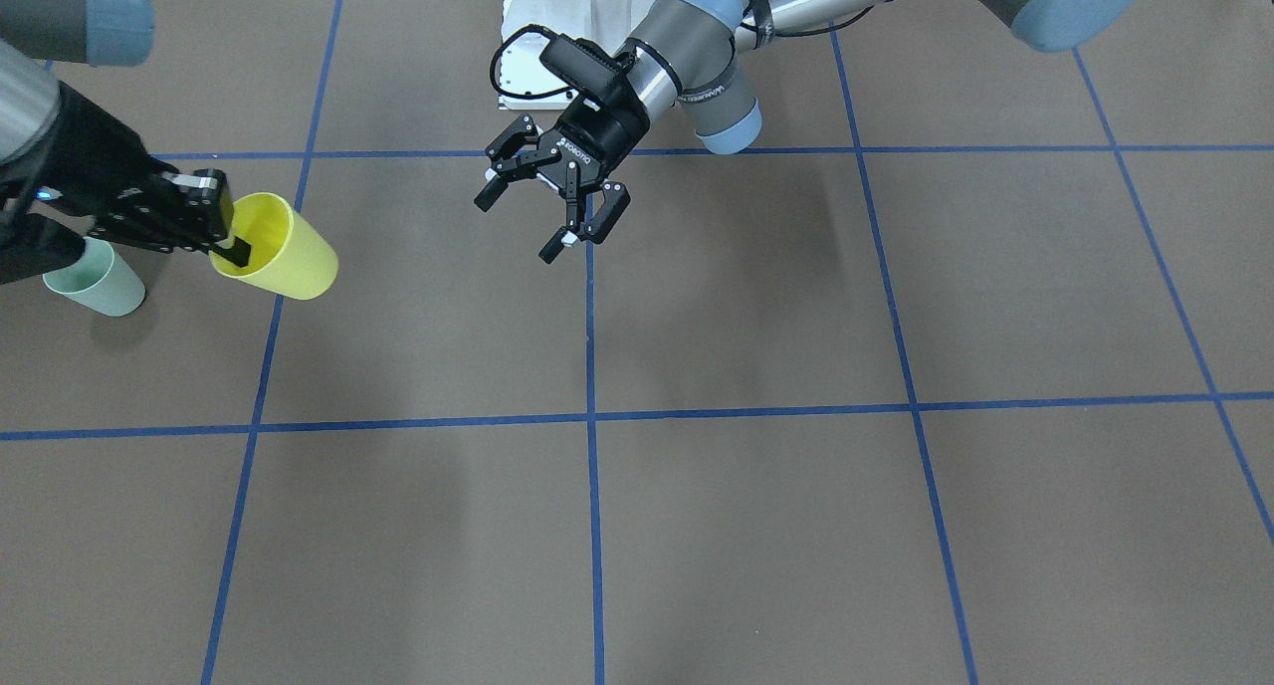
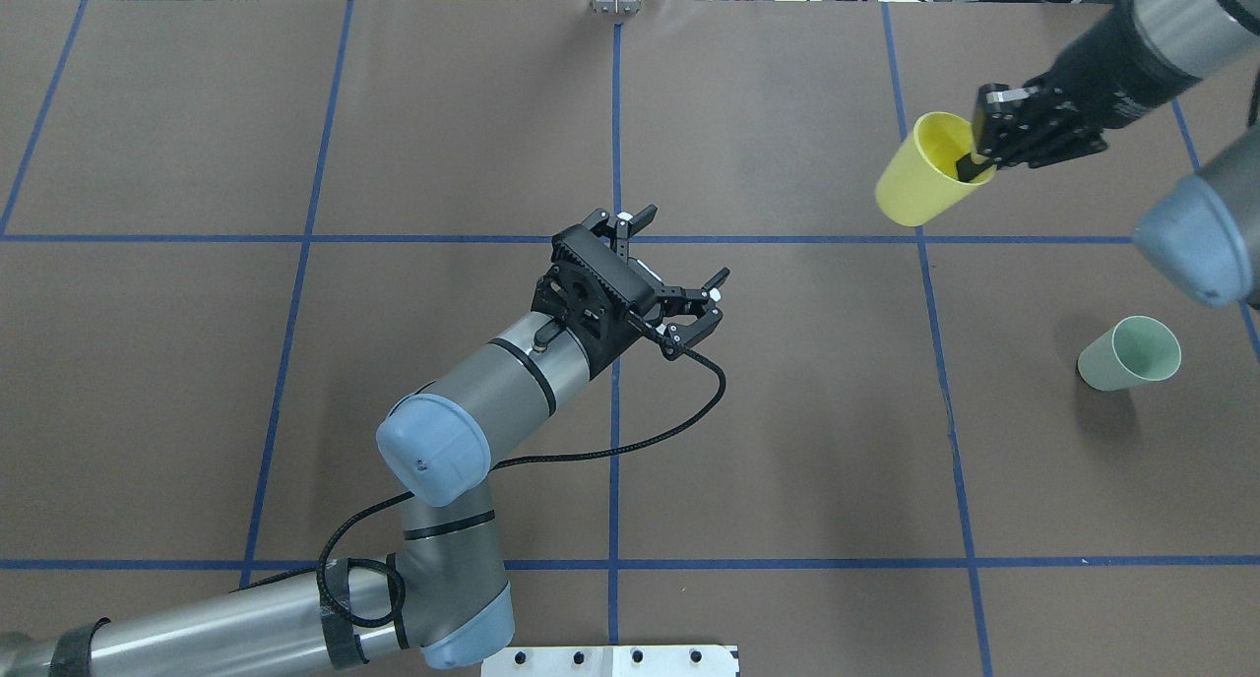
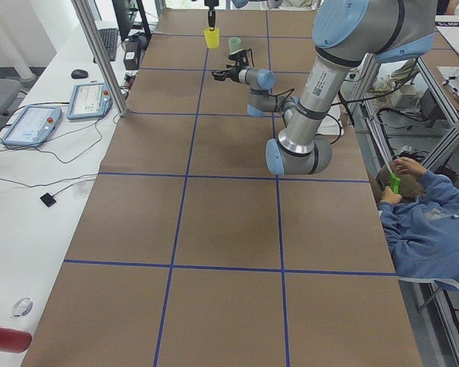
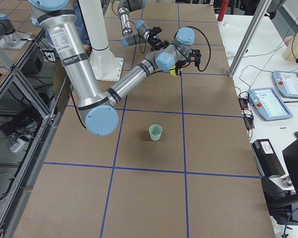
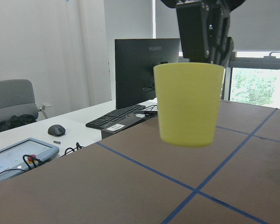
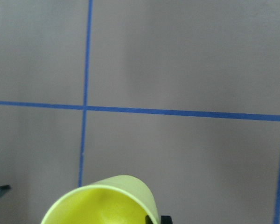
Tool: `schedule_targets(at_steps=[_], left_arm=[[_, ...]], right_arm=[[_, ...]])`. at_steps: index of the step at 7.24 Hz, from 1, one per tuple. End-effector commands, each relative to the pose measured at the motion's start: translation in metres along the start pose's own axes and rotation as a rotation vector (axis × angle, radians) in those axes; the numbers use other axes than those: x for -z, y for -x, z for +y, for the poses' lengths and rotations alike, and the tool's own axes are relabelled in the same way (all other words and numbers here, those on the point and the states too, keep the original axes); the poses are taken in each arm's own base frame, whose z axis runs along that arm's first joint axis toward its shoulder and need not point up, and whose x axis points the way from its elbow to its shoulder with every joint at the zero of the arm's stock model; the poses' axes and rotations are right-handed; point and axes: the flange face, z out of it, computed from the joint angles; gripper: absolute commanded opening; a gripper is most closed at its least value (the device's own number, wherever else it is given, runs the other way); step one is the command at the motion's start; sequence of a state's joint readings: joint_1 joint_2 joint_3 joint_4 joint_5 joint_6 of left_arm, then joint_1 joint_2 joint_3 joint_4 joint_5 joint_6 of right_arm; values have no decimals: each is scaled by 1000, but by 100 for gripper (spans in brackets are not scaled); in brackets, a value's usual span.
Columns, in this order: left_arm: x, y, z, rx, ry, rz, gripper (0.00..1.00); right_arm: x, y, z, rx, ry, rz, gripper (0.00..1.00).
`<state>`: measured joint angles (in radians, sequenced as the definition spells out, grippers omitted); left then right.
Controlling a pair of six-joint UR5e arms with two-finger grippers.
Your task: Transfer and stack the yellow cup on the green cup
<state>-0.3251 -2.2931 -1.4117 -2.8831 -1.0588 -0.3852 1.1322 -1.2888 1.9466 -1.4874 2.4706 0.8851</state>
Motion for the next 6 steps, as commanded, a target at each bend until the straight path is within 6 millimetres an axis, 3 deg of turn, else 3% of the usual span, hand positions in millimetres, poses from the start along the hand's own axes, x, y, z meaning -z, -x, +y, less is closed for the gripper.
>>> schedule_targets(at_steps=[1, 3, 4, 6], left_arm=[[-23, 46, 11, 125, 45, -144, 99], [-35, 55, 15, 197, 111, -206, 99], [-35, 57, 15, 198, 112, -209, 99], [-35, 54, 13, 215, 110, -206, 99]], right_arm=[[30, -109, 56, -52, -77, 130, 0], [39, -193, 90, -29, -50, 212, 0], [34, -219, 99, 17, -20, 238, 0], [11, -245, 81, 1, -8, 310, 0]])
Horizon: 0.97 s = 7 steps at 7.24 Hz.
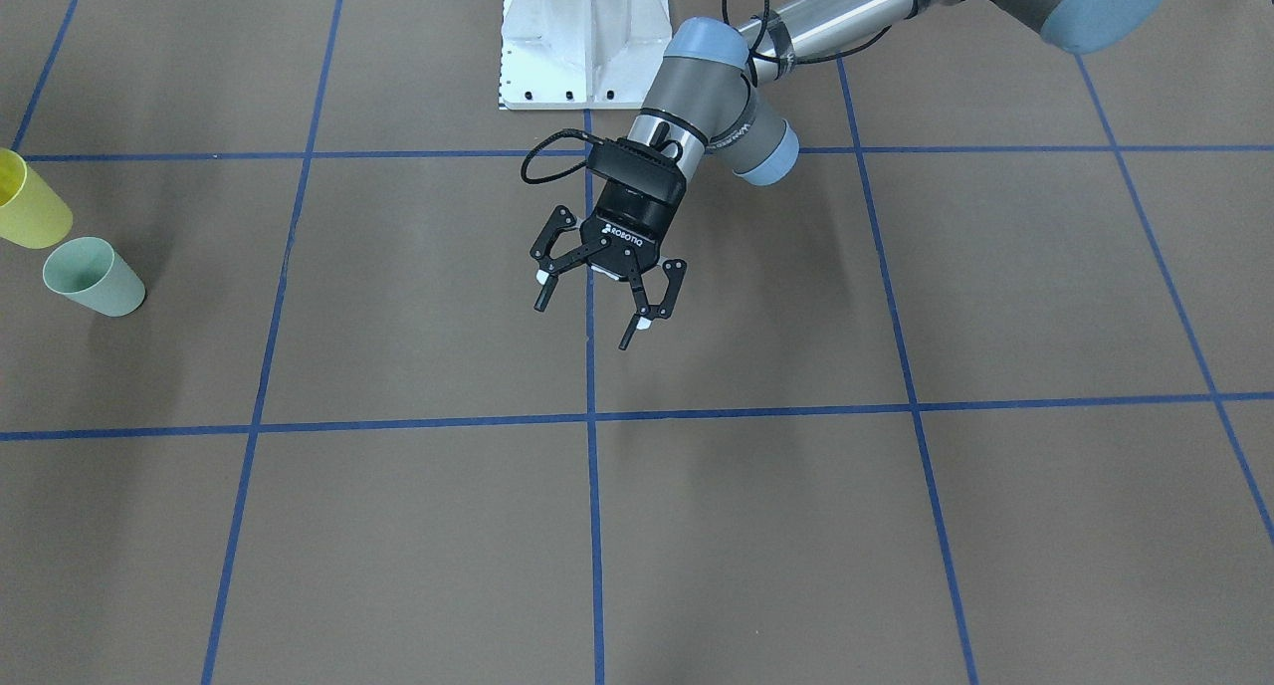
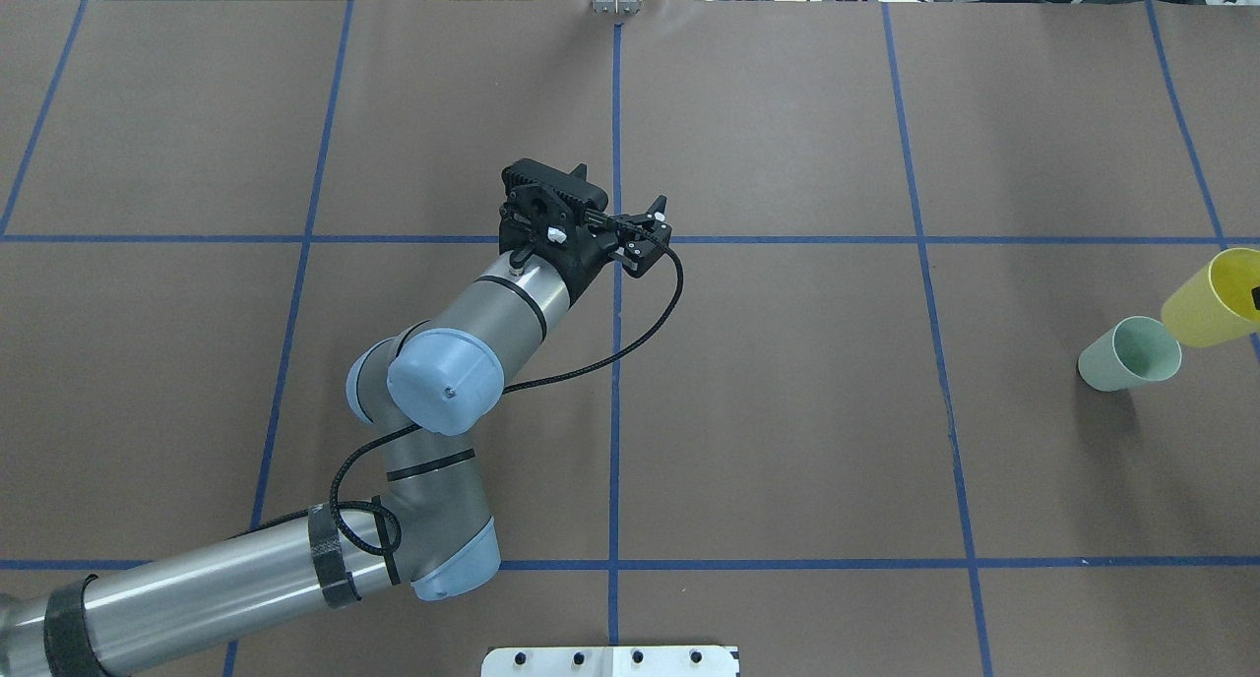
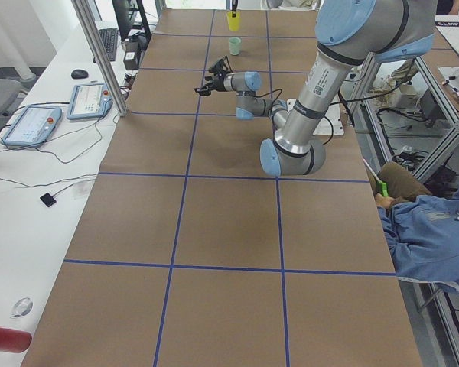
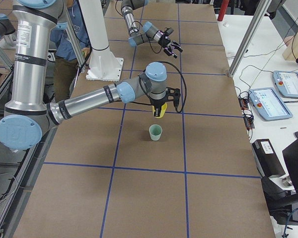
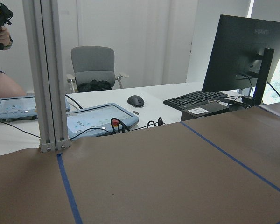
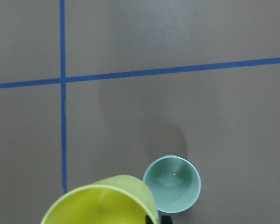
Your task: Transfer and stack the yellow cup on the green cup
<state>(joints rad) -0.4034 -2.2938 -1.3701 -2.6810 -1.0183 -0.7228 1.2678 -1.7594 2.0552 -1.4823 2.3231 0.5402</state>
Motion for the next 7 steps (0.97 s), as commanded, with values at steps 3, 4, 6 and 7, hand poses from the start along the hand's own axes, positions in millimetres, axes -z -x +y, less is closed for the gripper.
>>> schedule_targets(at_steps=[3, 4, 6, 7], left_arm=[[1, -6, -2, 54, 0, 7, 99], [1, -6, -2, 54, 0, 9, 99], [2, -7, -3, 56, -2, 11, 99], [2, -7, -3, 56, -2, 11, 99]], right_arm=[[-40, -18, -20, 4, 36, 9, 0], [-55, -14, -17, 28, 63, -17, 0], [-62, -11, -16, 59, 60, -33, 0], [-63, -12, -15, 62, 62, -34, 0]])
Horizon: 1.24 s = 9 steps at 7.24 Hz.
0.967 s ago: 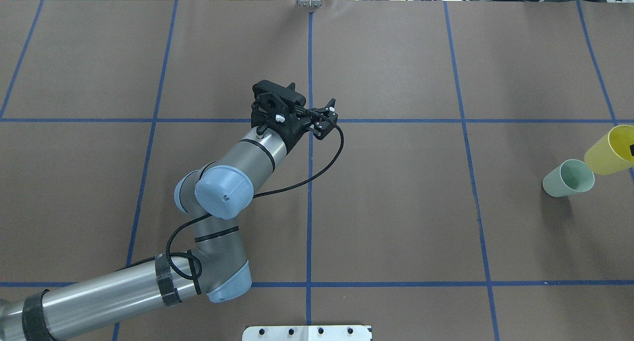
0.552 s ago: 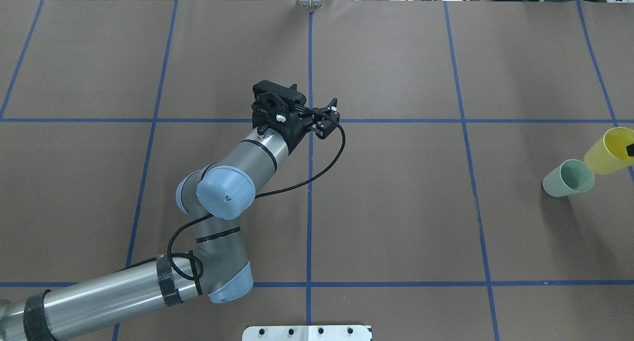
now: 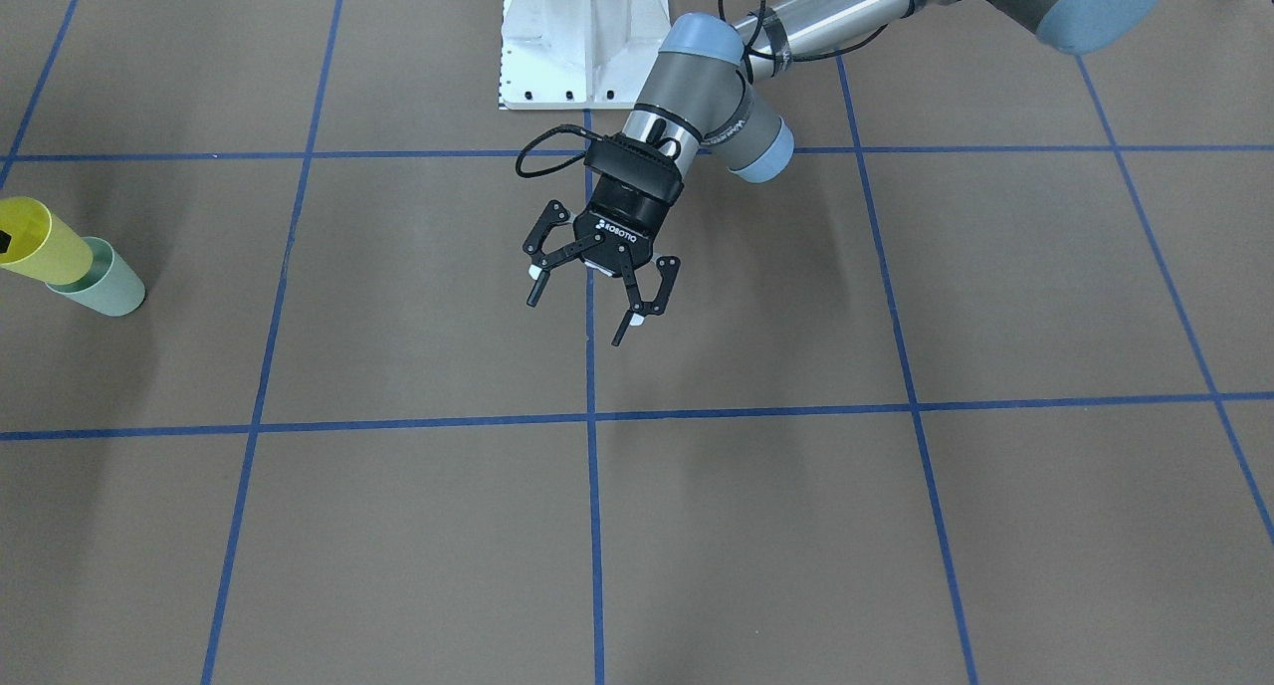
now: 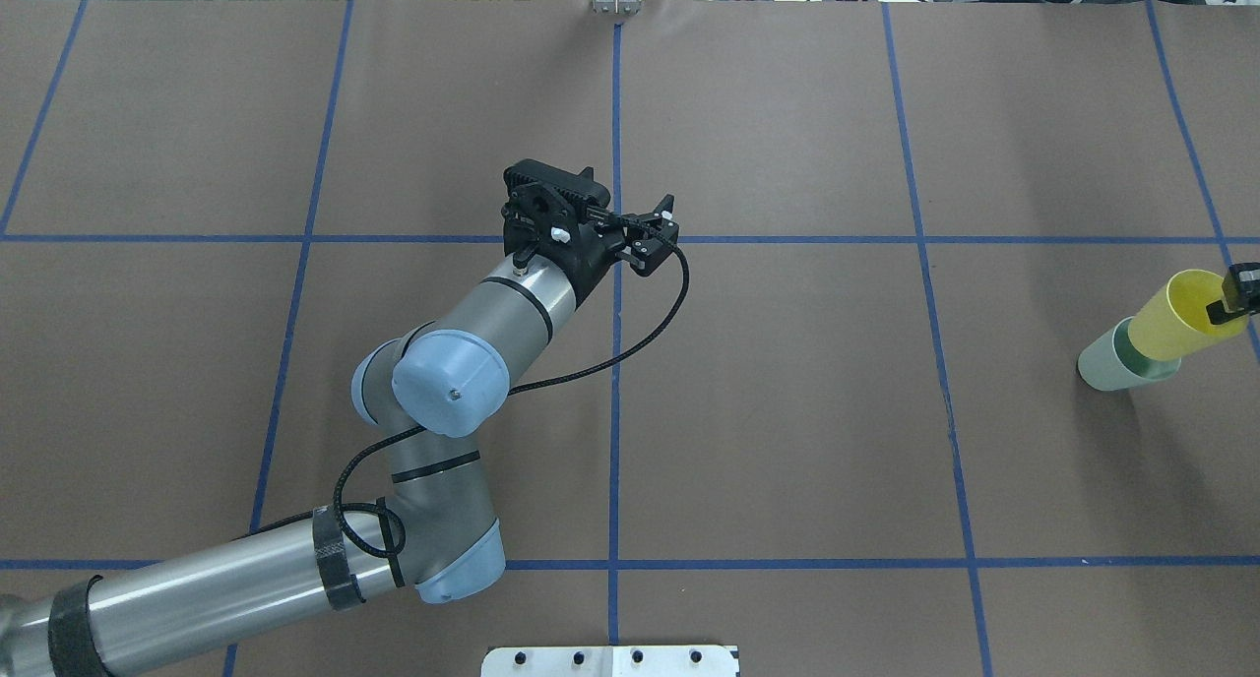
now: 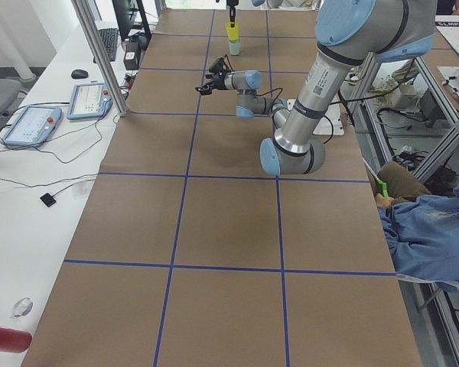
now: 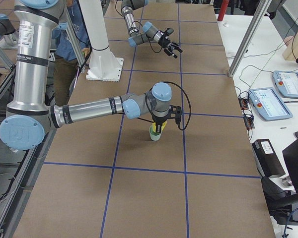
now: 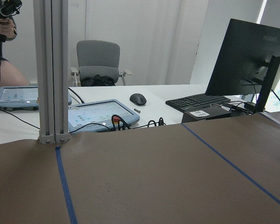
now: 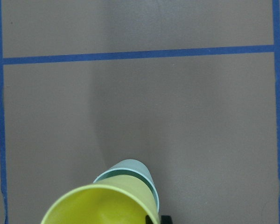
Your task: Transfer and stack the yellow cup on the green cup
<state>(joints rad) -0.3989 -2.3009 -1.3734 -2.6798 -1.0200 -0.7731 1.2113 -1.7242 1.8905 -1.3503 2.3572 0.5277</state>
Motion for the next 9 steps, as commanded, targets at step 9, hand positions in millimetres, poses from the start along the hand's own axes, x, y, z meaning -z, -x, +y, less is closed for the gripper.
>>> schedule_targets(at_steps=[9], left_arm=[[1, -5, -5, 24, -10, 10, 99]], right_arm=[[-18, -7, 1, 11, 29, 11, 0]])
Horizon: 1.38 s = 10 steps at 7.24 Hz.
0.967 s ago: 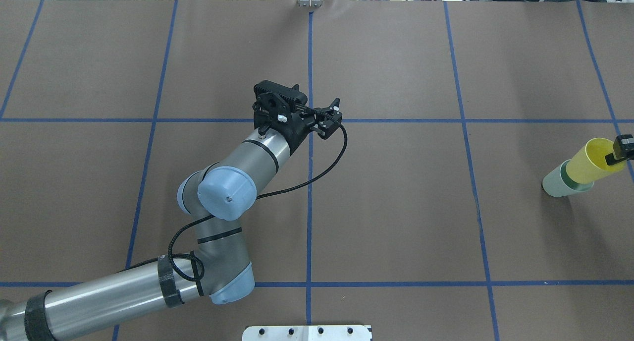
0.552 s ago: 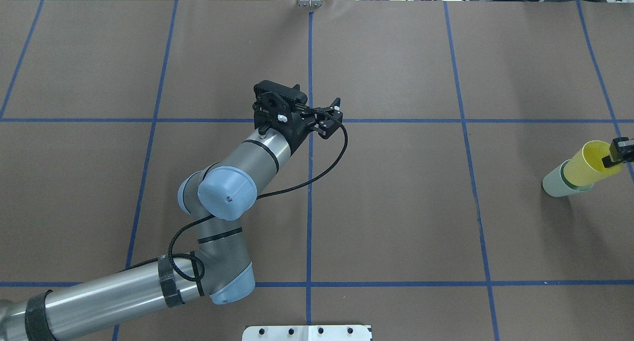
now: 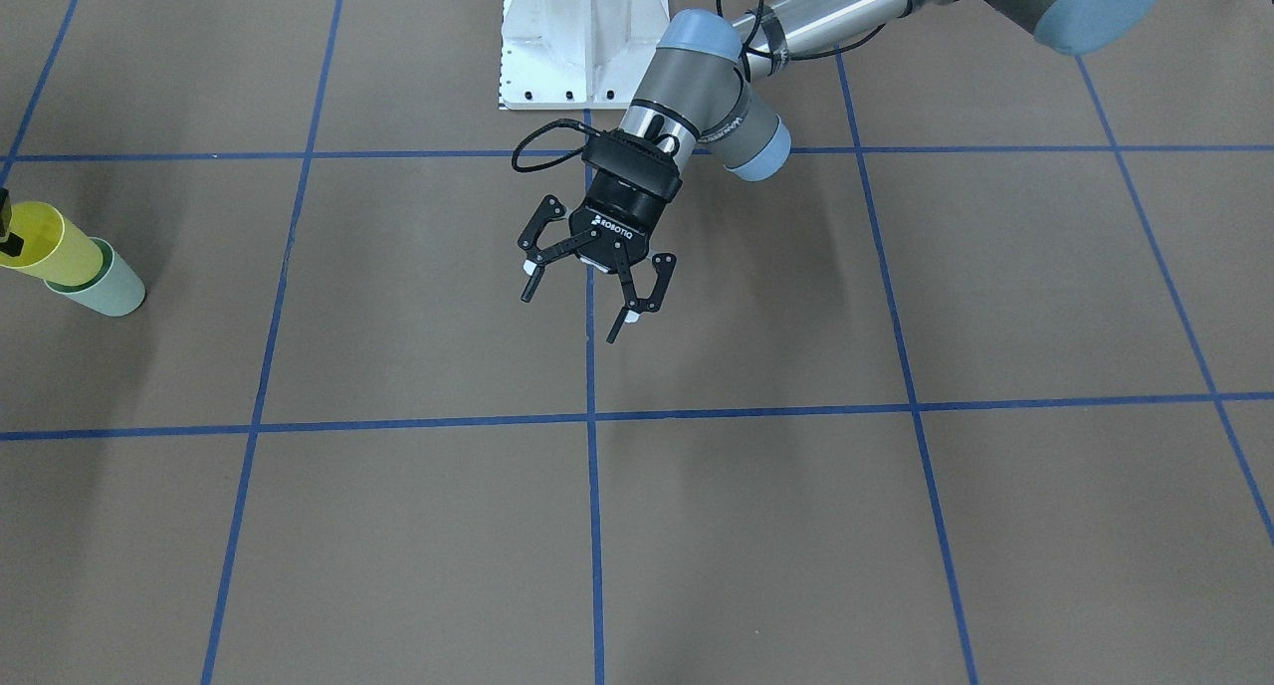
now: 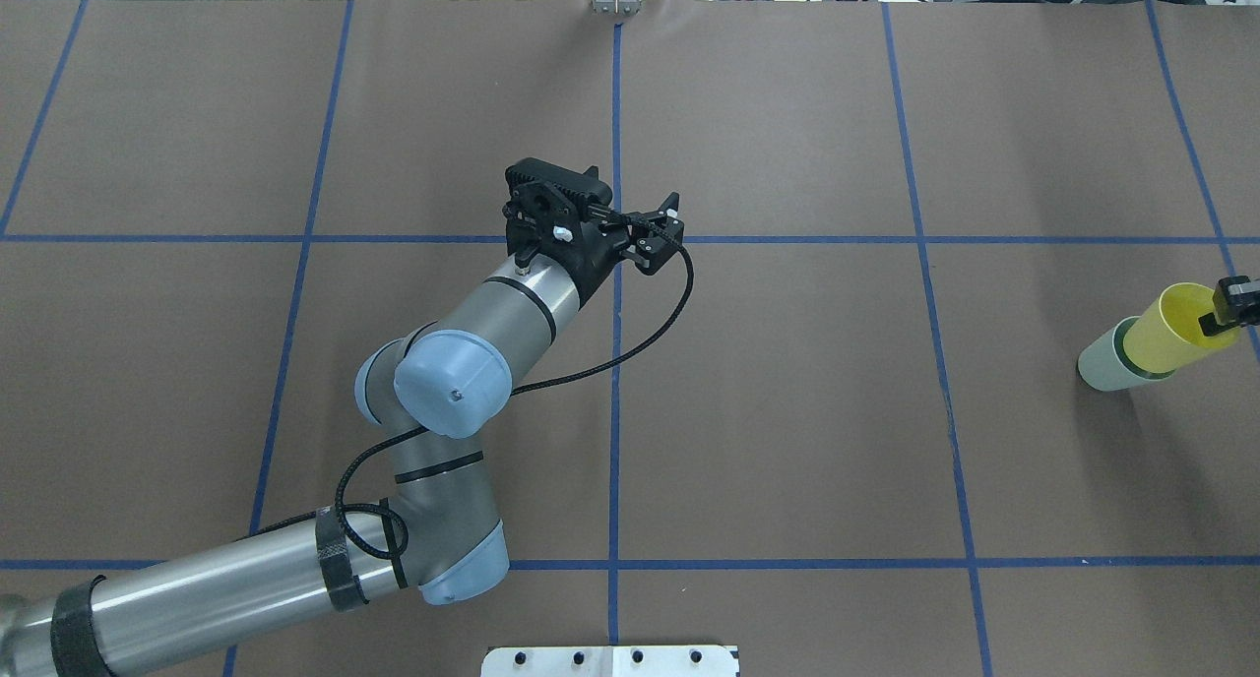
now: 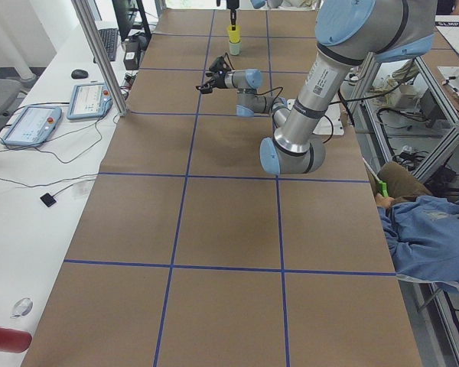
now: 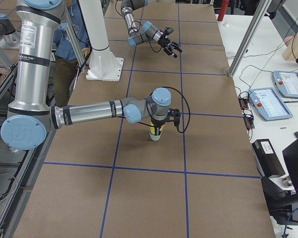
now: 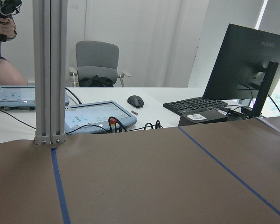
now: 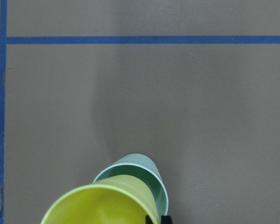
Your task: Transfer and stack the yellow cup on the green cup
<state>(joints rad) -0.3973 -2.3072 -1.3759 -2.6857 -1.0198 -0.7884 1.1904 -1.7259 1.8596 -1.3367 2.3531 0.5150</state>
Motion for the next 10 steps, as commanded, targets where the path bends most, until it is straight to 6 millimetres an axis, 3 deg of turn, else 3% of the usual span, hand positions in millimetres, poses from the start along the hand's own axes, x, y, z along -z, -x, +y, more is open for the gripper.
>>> schedule_targets(at_steps=[1, 2, 4, 5, 6, 7, 9, 10], left_arm=[[0, 0, 0, 0, 0, 0, 99], [0, -1, -1, 1, -1, 1, 99], [-2, 5, -4, 3, -6, -9, 99], [-10, 39, -12, 49, -16, -61, 99], [-23, 115, -5, 7, 101, -158, 99], [-32, 185, -17, -24, 239, -234, 99], [-32, 321, -82, -11, 500, -370, 99], [-24, 360, -103, -123, 611, -434, 99]], right_arm=[[-1, 0, -1, -1, 2, -1, 21], [-1, 1, -2, 0, 1, -2, 99], [4, 6, -2, 11, -6, -12, 100], [12, 14, -3, 25, -26, -13, 100], [18, 16, -7, 44, -57, -21, 100], [36, 10, -19, 38, -124, -11, 100], [63, 8, -42, 27, -196, -5, 100], [73, 8, -61, 19, -219, -6, 100]])
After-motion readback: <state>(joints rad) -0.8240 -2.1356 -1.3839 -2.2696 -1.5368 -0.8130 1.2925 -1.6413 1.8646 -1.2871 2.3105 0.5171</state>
